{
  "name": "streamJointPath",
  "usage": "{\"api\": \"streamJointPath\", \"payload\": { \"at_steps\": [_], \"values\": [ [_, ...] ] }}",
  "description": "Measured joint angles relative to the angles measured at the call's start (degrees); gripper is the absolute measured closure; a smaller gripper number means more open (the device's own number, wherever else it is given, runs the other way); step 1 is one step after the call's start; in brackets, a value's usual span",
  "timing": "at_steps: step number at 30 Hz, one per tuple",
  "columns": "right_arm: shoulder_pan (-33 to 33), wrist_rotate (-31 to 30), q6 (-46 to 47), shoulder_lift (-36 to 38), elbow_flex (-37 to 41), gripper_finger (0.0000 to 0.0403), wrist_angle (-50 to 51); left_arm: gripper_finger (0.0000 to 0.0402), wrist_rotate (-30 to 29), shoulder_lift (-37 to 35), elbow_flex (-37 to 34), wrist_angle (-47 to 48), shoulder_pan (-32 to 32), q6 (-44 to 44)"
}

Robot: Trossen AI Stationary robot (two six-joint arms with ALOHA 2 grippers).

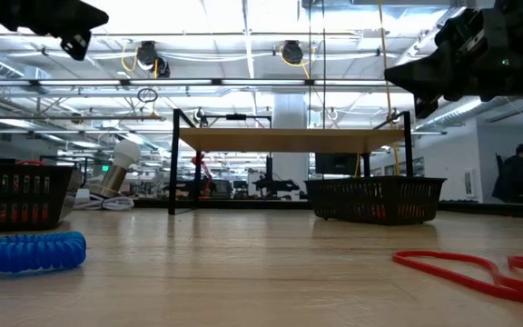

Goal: Pick & Place Office Desk Supplies
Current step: Put the blue spring keychain into the right black bin

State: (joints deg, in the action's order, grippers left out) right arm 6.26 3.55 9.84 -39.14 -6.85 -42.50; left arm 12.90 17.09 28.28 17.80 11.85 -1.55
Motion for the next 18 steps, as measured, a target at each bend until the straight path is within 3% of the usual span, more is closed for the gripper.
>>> {"api": "streamJointPath", "payload": {
  "at_steps": [8,14,18],
  "values": [
    [3.2,2.6,1.0,5.5,0.1,0.0403,4.9,0.0401,-4.0,-6.9,-5.0,-0.1,-1.0,-3.5],
    [3.2,2.7,0.2,10.4,3.8,0.0403,0.5,0.0401,-13.0,-7.4,-9.6,-0.7,-2.1,-7.0],
    [3.2,2.4,1.3,14.1,5.8,0.0403,1.1,0.0401,-13.4,-9.3,-13.3,-4.9,-3.3,-5.9]
  ]
}}
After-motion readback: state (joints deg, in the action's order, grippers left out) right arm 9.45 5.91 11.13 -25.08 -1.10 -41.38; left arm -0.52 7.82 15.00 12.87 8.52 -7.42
